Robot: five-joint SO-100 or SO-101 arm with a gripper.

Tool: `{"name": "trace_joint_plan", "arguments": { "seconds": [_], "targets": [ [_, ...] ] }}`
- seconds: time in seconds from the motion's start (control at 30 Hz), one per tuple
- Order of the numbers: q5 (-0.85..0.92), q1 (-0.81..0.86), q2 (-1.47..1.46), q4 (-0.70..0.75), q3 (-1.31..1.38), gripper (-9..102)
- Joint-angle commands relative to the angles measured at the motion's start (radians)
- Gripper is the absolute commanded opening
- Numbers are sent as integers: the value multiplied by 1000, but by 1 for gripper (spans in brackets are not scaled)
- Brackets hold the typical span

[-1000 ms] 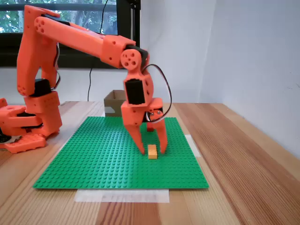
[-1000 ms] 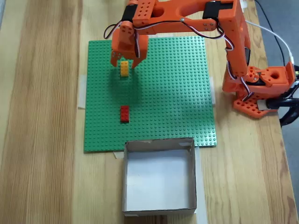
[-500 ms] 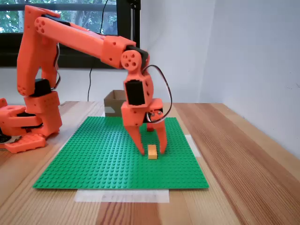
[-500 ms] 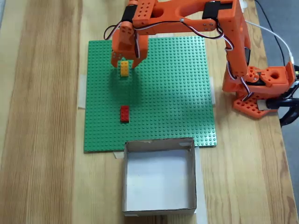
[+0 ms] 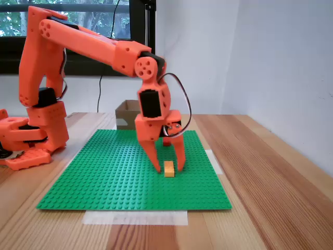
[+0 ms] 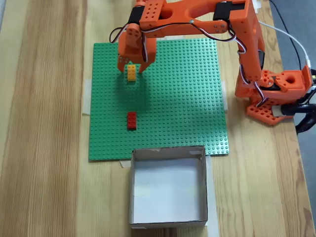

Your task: Pick the yellow lego block and put it in the box.

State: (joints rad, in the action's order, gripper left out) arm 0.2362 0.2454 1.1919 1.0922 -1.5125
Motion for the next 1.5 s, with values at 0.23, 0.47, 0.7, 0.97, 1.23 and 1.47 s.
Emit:
{"name": "trace_joint_plan", "arguments": {
  "seconds": [0.23, 0.47, 0.7, 0.97, 1.23, 1.47],
  "targets": [
    [2, -5, -2, -18, 15, 17],
    [-9, 6, -5, -32, 18, 14],
    [-14, 11, -5, -40, 21, 10],
    [-18, 14, -5, -41, 23, 7],
    [-17, 15, -5, -43, 25, 2],
    [-9, 17, -5, -52, 28, 0]
  ]
}}
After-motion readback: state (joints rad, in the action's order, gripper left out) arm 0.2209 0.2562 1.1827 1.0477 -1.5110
